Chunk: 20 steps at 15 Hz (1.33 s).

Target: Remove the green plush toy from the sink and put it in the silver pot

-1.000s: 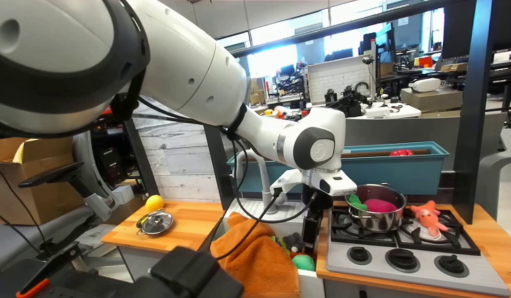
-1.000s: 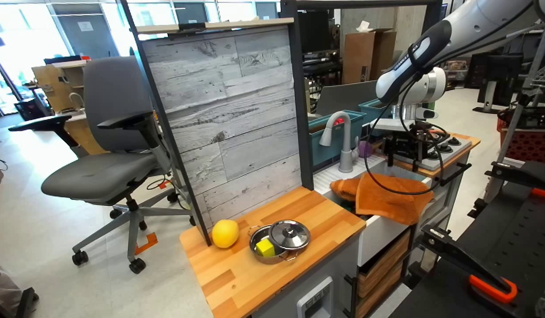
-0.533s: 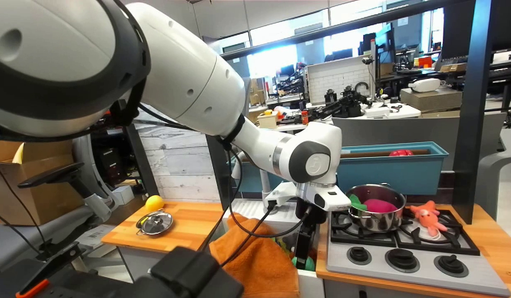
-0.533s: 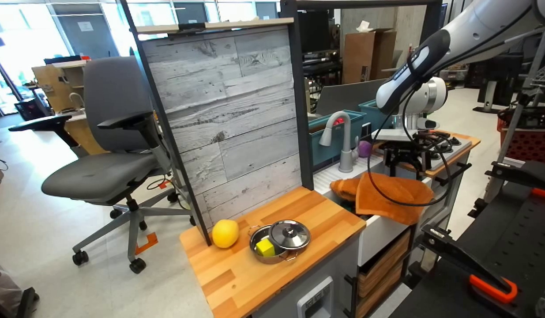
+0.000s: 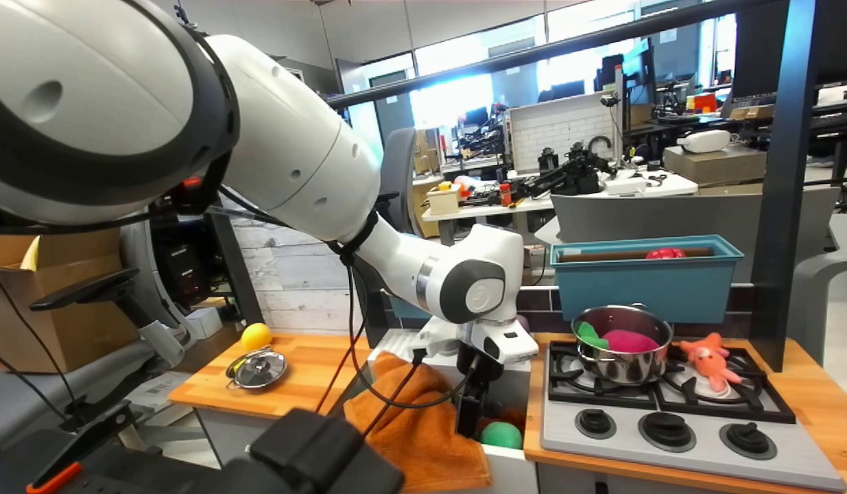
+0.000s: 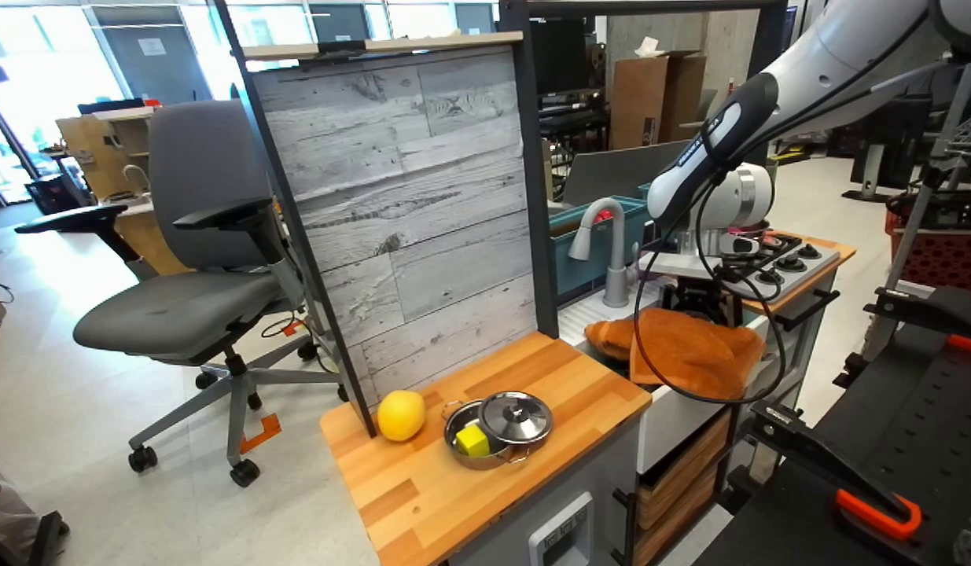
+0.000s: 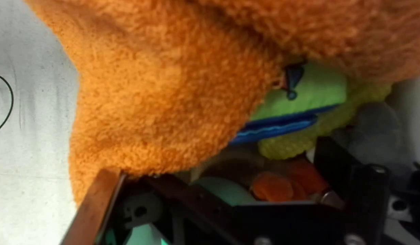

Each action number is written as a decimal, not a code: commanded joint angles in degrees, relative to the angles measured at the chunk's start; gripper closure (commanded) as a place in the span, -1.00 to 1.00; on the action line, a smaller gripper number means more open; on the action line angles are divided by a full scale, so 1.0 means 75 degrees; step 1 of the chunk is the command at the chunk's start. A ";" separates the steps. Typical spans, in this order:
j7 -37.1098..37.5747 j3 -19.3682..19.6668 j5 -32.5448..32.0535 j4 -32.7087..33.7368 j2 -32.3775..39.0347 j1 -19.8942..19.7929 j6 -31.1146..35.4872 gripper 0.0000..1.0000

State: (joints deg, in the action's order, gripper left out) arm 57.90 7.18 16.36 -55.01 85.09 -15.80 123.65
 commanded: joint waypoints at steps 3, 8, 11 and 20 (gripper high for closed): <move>-0.0313 -0.0037 0.0039 -0.0272 -0.0288 -0.0066 0.0425 -0.16; -0.0786 -0.0056 0.0083 -0.0990 -0.0876 -0.0190 0.1136 0.64; -0.1340 -0.0168 0.0102 -0.1608 -0.1375 -0.0330 0.1314 0.99; -0.1368 0.0192 -0.0035 -0.2616 -0.2096 -0.0103 0.1330 0.19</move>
State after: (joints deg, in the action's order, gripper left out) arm 44.77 6.99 16.58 -72.15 70.54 -18.31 131.98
